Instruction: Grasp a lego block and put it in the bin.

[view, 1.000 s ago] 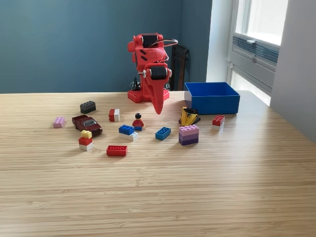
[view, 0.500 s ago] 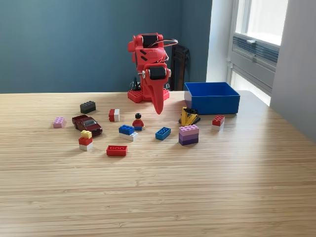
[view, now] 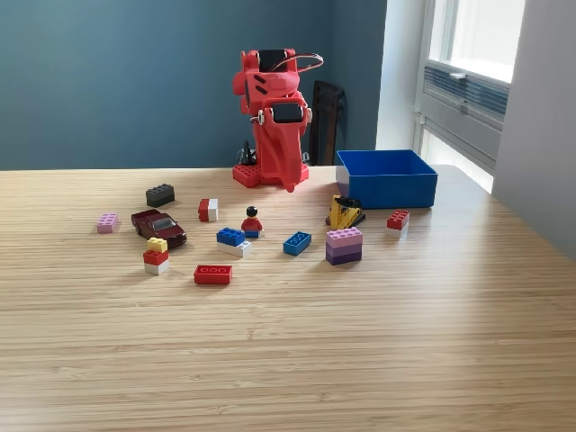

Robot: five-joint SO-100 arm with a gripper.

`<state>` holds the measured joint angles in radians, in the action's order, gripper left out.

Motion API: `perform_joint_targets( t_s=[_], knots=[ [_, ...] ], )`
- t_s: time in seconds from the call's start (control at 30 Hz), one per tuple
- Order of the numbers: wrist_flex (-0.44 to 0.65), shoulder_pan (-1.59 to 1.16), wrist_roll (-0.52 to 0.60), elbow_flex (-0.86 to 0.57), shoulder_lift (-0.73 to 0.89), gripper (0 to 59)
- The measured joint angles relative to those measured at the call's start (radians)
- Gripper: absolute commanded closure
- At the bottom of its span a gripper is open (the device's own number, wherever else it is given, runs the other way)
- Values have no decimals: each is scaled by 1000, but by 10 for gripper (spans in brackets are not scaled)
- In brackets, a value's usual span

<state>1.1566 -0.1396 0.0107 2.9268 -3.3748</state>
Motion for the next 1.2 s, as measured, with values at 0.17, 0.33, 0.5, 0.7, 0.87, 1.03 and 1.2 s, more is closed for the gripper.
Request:
perform_joint_targets(
  t_s=[0.17,0.33,0.5,0.7,0.87,1.03,1.2],
  knots=[
    [2,0,-5,-52,48,370],
    [0,29,-5,-160,270,349],
    [-20,71,14,-262,518,323],
    [-60,126,51,-396,775,302],
    [-63,146,58,-514,954,294],
    [-63,147,40,-603,1104,289],
    [-63,147,25,-686,1238,284]
  ],
)
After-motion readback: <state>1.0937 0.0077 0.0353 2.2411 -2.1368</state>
